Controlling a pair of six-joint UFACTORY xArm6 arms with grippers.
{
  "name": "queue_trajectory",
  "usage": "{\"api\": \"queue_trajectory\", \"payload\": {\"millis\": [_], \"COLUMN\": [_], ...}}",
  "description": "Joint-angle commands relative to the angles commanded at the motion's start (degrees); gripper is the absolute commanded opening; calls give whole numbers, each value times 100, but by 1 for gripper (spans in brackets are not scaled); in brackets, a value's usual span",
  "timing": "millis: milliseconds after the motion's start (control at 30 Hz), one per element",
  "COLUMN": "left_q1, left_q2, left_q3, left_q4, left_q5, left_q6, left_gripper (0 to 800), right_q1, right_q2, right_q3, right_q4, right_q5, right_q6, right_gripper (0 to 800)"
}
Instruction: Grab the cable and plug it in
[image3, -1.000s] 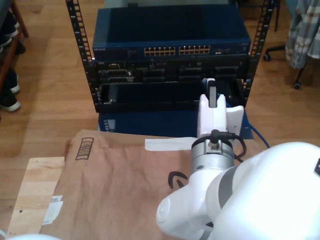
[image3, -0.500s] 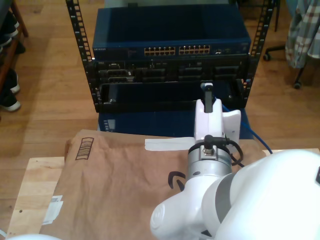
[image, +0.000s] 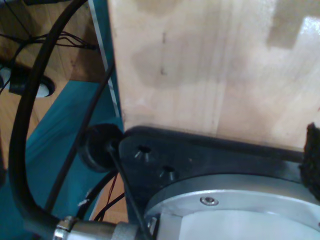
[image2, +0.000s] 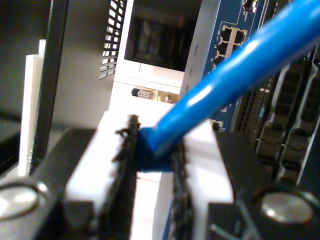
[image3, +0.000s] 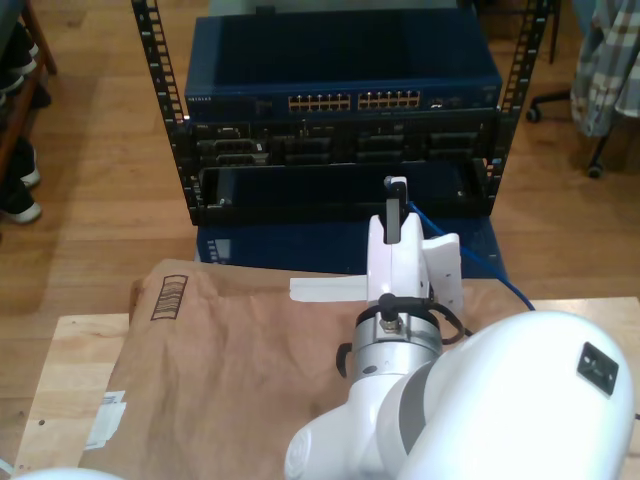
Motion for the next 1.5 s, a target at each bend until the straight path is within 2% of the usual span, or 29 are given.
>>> {"api": "queue_trajectory", "payload": {"millis": [133, 400, 600, 867, 1133, 1500], "left_q1": [0, 0, 0, 0, 0, 0], "left_q2": [0, 0, 0, 0, 0, 0], "left_q3": [0, 0, 0, 0, 0, 0], "left_q4": [0, 0, 0, 0, 0, 0], "left_q5": [0, 0, 0, 0, 0, 0], "left_q6": [0, 0, 0, 0, 0, 0], "left_gripper": [799, 799, 799, 799, 799, 799], "right_q1": [-35, -396, -422, -431, -738, -1099], "right_q2": [-79, -70, 88, 431, 598, 747], "right_q3": [149, 123, -123, 0, -589, -703], "right_q4": [-79, -712, -703, -738, -747, -747], "right_q5": [167, 211, 167, -501, -422, -431], "right_q6": [-9, 53, 141, 1125, 1134, 1178], "right_gripper": [0, 0, 0, 0, 0, 0]}}
